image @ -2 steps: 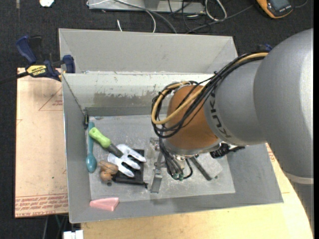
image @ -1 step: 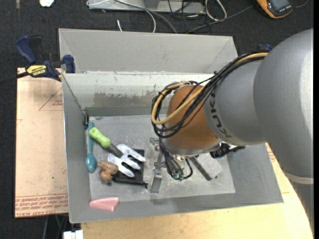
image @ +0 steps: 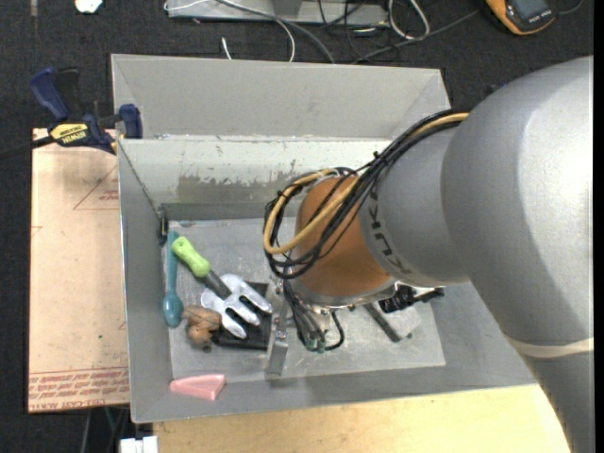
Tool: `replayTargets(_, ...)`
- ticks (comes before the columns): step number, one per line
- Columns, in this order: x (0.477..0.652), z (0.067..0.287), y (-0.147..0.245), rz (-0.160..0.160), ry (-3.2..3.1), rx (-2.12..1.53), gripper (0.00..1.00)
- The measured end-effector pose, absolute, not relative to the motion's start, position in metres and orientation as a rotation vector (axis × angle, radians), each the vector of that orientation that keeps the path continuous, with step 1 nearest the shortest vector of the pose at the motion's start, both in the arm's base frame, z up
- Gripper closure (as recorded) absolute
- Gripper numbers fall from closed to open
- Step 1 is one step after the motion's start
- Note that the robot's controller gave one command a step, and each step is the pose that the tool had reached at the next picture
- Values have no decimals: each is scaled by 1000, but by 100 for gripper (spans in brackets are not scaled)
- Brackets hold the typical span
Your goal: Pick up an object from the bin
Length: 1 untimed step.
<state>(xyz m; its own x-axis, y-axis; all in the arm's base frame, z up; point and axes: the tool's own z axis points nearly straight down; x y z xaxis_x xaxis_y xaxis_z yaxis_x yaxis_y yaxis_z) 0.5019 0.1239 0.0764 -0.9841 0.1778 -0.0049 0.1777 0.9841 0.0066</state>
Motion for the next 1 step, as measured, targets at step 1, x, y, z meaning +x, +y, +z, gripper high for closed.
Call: replayTargets(1, 506, 70, 121, 11, 3106, 391, 100)
